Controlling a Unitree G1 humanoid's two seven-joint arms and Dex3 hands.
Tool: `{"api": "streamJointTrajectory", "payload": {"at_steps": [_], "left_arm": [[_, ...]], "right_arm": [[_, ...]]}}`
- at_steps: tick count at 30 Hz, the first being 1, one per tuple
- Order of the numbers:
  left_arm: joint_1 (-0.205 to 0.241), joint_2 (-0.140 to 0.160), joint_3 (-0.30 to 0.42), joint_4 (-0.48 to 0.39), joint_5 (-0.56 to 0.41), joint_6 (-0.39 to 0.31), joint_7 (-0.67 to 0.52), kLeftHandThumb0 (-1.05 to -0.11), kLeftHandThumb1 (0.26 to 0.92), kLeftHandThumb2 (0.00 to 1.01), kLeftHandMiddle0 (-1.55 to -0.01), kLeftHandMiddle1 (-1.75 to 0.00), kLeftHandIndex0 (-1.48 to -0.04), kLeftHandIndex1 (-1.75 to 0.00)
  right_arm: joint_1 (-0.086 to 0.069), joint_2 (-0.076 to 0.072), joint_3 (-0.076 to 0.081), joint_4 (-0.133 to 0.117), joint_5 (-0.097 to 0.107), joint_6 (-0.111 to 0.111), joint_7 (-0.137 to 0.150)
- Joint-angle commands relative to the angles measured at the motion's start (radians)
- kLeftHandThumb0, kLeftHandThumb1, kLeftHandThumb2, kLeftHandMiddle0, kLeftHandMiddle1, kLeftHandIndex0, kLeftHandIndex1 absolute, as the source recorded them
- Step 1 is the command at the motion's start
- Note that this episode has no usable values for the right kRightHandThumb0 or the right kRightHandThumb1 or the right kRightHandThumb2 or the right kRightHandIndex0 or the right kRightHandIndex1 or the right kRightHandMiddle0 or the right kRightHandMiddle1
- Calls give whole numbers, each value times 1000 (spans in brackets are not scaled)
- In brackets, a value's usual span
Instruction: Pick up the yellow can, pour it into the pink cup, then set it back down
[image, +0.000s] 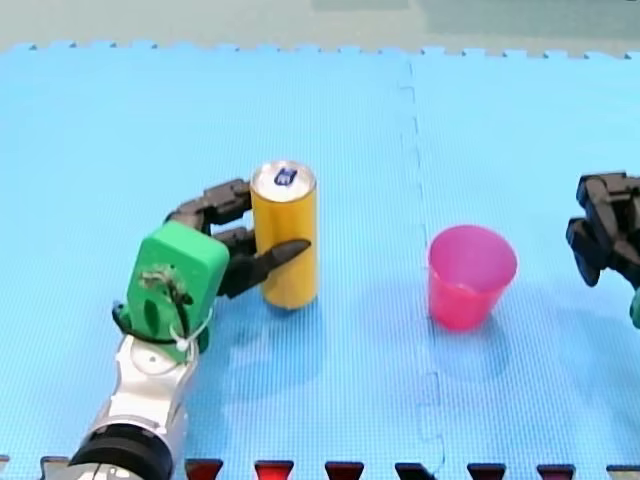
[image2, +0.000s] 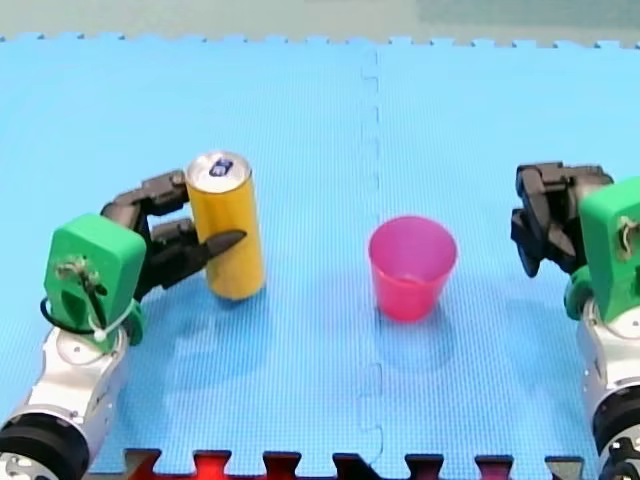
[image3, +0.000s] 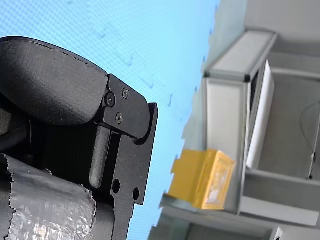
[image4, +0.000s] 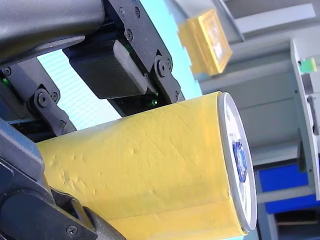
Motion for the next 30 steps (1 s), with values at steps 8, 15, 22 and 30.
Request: {"api": "streamJointTrajectory", "payload": {"at_steps": [8,15,22,30], "left_arm": [[-19,-4,25,48,-15,-38,-17,-362,795,0,-1346,0,-1210,-1],[-15,-9,31,55,-15,-49,-24,-361,795,0,-1343,0,-1209,0],[-9,-5,25,60,3,-68,-14,-361,795,0,-1341,0,-1209,0],[14,7,-14,59,66,-127,41,-362,794,0,-1339,0,-1208,0]], "right_arm": [[1,-10,-5,-7,9,0,2],[4,-12,-6,-12,13,-6,5],[4,-11,-4,-13,13,-9,2],[1,-9,-4,-13,14,-8,0]]}}
